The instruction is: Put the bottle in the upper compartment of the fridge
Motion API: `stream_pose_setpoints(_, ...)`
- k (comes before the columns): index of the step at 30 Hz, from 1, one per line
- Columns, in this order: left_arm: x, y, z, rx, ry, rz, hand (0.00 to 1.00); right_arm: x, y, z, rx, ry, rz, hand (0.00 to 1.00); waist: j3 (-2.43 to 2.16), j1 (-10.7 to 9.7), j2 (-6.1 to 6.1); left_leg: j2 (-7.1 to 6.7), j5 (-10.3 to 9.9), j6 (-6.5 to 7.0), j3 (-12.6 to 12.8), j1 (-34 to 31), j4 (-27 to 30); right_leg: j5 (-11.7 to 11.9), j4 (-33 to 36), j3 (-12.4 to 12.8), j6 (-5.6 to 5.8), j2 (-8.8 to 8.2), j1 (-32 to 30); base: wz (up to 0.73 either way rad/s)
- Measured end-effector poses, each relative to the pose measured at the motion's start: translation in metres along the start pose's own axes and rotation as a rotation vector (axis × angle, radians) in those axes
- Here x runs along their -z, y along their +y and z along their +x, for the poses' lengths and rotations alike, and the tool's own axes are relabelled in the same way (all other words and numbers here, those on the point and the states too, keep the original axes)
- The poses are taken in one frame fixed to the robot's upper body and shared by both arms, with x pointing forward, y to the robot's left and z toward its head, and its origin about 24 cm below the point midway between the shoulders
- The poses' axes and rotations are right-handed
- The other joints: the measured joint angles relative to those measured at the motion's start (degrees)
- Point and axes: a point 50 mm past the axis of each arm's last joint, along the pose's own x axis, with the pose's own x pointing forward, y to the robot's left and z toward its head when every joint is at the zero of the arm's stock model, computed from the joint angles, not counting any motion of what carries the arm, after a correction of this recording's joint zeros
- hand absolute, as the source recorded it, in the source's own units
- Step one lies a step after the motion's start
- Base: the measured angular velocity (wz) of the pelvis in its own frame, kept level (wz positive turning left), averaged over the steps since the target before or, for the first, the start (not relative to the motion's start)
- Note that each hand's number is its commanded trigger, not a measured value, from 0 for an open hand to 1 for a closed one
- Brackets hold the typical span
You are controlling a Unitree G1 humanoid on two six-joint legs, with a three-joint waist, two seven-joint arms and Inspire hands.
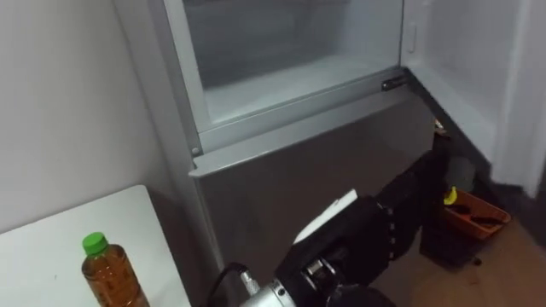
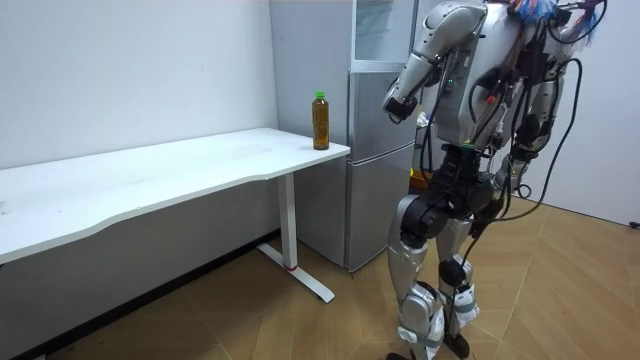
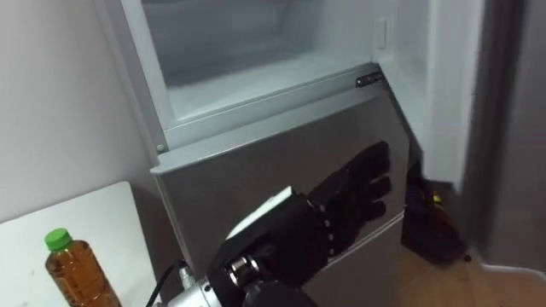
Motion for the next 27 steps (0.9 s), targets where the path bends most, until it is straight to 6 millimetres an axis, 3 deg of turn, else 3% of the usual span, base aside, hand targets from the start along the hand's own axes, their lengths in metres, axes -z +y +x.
stream_pose_setpoints(5,0.0,-0.003,0.0,0.059,0.003,0.001,0.0,0.007,0.006,0.0,0.001,0.014,0.014,0.0,-0.36,0.04,-1.21,0.46,-0.07,-0.47,0.31,-0.03,-0.06,0.13,-0.13,0.09,-0.31,0.49,-0.15,-0.01)
stream_pose_setpoints(24,0.008,-0.002,-0.001,0.078,0.055,-0.023,0.0,0.011,0.003,0.0,0.025,0.032,0.025,0.0,-0.63,0.3,-0.4,0.57,-0.08,-0.63,0.05,-0.09,-0.05,0.16,-0.19,0.09,-0.46,0.62,0.22,0.0)
stream_pose_setpoints(27,0.018,0.0,-0.003,0.079,0.094,-0.036,0.0,0.011,0.003,0.0,0.024,0.033,0.019,0.0,-0.6,0.28,-0.44,0.56,-0.08,-0.63,-0.19,-0.16,-0.26,0.15,-0.19,-0.1,-0.47,0.6,0.42,0.04)
